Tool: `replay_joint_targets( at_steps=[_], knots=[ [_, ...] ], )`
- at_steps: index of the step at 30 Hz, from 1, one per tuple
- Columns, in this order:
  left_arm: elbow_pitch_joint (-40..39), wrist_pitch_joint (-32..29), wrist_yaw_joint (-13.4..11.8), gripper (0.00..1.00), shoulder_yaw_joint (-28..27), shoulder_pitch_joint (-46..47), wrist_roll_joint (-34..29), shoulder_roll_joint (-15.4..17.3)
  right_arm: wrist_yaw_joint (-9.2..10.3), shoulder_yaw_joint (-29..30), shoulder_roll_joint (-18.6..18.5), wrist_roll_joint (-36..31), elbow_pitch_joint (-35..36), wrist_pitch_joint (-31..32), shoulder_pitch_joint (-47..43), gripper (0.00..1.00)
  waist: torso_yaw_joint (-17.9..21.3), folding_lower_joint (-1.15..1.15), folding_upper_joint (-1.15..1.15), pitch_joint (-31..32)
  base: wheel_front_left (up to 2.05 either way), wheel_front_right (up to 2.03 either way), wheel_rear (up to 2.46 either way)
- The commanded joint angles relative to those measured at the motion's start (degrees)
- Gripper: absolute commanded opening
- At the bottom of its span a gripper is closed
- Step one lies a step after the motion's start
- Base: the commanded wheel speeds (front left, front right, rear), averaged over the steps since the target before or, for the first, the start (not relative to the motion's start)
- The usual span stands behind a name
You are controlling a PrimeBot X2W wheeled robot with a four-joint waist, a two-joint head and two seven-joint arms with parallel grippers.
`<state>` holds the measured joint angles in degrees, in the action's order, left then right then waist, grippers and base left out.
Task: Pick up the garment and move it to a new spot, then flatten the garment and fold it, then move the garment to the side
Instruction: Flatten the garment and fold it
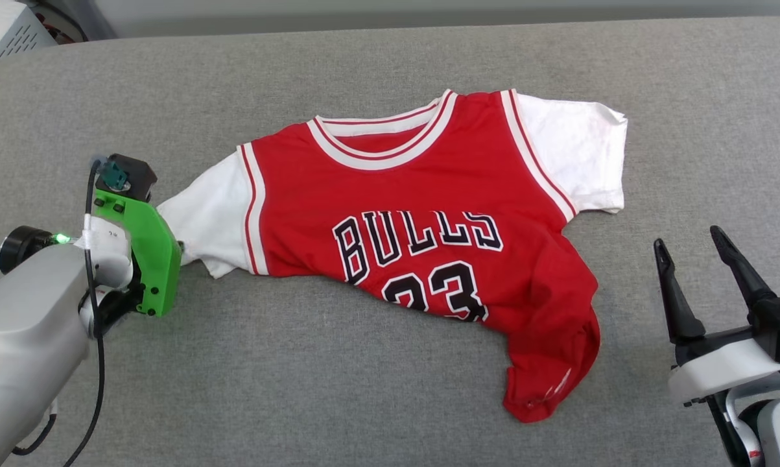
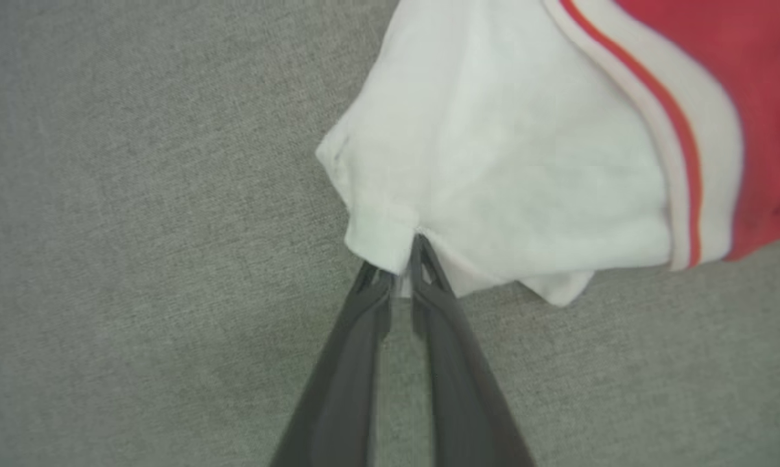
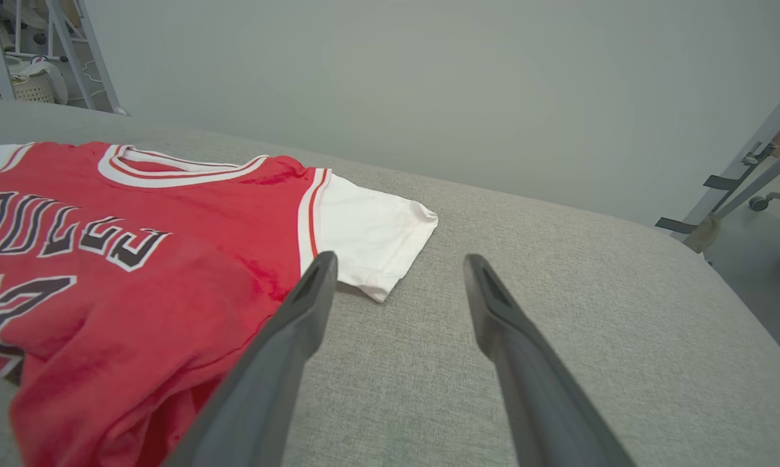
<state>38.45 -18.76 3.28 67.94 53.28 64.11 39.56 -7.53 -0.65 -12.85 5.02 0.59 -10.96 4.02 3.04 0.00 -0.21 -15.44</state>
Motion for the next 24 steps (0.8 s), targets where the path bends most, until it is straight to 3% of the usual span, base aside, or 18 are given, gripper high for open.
replay_joint_targets(
  at_steps=[1,4,11,15,18,20,21,24],
  knots=[
    [0.63,2.02,0.01,1.0,-0.26,-1.17,-0.04,-0.38,0.04,0.45,-0.33,0.53,0.59,0.34,0.18,1.0,-0.49,0.0,0.21,0.78,0.0,0.0,0.0],
    [0.89,7.67,-0.61,1.0,-0.62,-1.51,-1.94,-0.65,0.04,1.68,-0.92,1.58,1.4,0.83,0.21,1.0,-1.22,0.0,0.21,2.05,0.0,0.0,0.0],
    [-2.93,24.17,-6.29,1.0,-3.14,-3.78,-6.05,-0.17,0.04,5.75,-5.41,3.94,4.73,3.74,3.27,1.0,-3.58,0.0,0.21,4.84,0.0,0.0,0.0],
    [-8.54,31.27,-11.48,1.0,-5.36,-6.39,-7.15,0.04,0.04,6.43,-9.58,5.63,6.65,8.28,7.97,1.0,-5.08,0.0,0.21,5.53,0.0,0.0,0.0],
    [-13.54,33.17,-15.63,1.0,-7.52,-8.47,-8.49,0.06,0.04,5.72,-12.94,7.64,6.5,13.07,11.89,1.0,-6.19,0.0,0.21,5.29,0.0,0.0,0.0],
    [-17.25,33.62,-18.8,1.0,-9.64,-10.02,-10.12,0.11,0.04,4.21,-15.74,10.24,5.42,17.61,14.63,1.0,-6.89,0.0,0.21,4.81,0.0,0.0,0.0],
    [-21.83,33.7,-21.68,1.0,-12.72,-11.42,-13.19,-0.27,0.04,2.91,-18.69,13.12,3.98,22.26,17.59,1.0,-7.74,0.0,0.21,3.97,0.0,0.0,0.0],
    [-27.97,33.73,-24.87,1.0,-16.9,-14.52,-18.47,-1.27,0.04,0.34,-23.19,17.61,1.31,29.79,22.44,1.0,-8.83,0.0,0.21,2.07,0.0,0.0,0.0]
  ],
)
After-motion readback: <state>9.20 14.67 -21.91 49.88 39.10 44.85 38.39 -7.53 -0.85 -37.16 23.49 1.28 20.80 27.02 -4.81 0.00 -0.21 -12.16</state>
